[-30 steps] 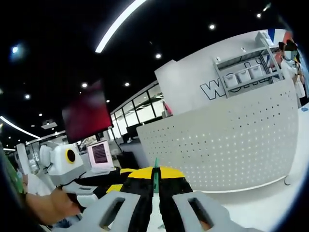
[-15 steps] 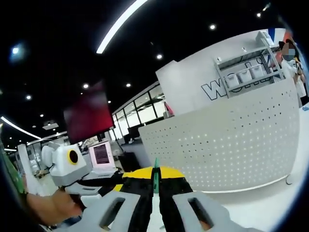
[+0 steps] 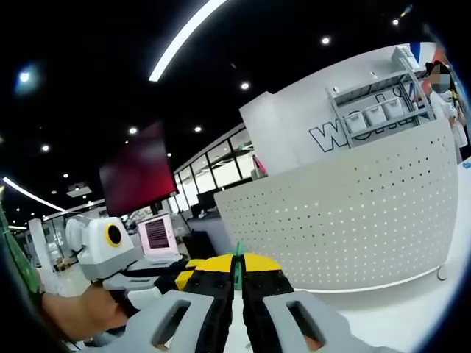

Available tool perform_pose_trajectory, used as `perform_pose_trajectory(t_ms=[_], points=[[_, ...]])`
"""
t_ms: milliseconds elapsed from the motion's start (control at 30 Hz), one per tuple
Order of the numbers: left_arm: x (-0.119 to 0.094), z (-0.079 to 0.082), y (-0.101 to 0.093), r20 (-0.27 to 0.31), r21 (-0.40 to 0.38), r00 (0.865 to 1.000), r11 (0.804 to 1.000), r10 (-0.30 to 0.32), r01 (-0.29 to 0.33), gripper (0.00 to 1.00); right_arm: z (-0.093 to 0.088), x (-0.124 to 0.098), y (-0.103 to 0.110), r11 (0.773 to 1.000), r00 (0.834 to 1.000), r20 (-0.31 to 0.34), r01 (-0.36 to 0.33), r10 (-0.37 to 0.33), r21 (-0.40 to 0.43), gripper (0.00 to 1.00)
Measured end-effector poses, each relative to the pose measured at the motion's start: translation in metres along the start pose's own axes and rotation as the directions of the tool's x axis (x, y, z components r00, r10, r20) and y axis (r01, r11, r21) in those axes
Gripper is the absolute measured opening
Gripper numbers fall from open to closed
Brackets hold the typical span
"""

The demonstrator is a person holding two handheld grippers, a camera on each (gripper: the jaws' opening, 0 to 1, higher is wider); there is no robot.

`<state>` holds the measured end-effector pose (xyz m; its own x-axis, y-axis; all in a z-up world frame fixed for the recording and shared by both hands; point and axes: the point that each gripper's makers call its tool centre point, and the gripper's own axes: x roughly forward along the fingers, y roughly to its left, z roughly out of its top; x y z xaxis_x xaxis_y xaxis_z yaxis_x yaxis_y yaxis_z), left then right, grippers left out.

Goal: Insert the hook assembly into the mounting plate slot until the hook locks in place.

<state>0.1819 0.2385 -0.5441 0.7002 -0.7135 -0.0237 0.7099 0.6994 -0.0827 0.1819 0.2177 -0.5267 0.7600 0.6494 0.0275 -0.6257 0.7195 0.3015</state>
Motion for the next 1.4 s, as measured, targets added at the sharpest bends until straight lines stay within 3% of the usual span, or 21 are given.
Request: perform_pose_trajectory(t_ms=[533, 1400], points=[[-0.002, 0.005, 0.008, 0.019, 0.066, 0.999, 0.997, 0.031, -0.032, 0.02, -0.008, 0.000, 0.006, 0.997, 0.999, -0.037, -0.005, 0.003, -0.077, 0.02], [-0.001, 0.005, -0.002, 0.025, 0.046, 1.000, 0.999, -0.010, 0.009, 0.02, -0.007, 0.005, 0.004, 0.992, 0.999, -0.042, -0.001, -0.004, -0.126, 0.02]])
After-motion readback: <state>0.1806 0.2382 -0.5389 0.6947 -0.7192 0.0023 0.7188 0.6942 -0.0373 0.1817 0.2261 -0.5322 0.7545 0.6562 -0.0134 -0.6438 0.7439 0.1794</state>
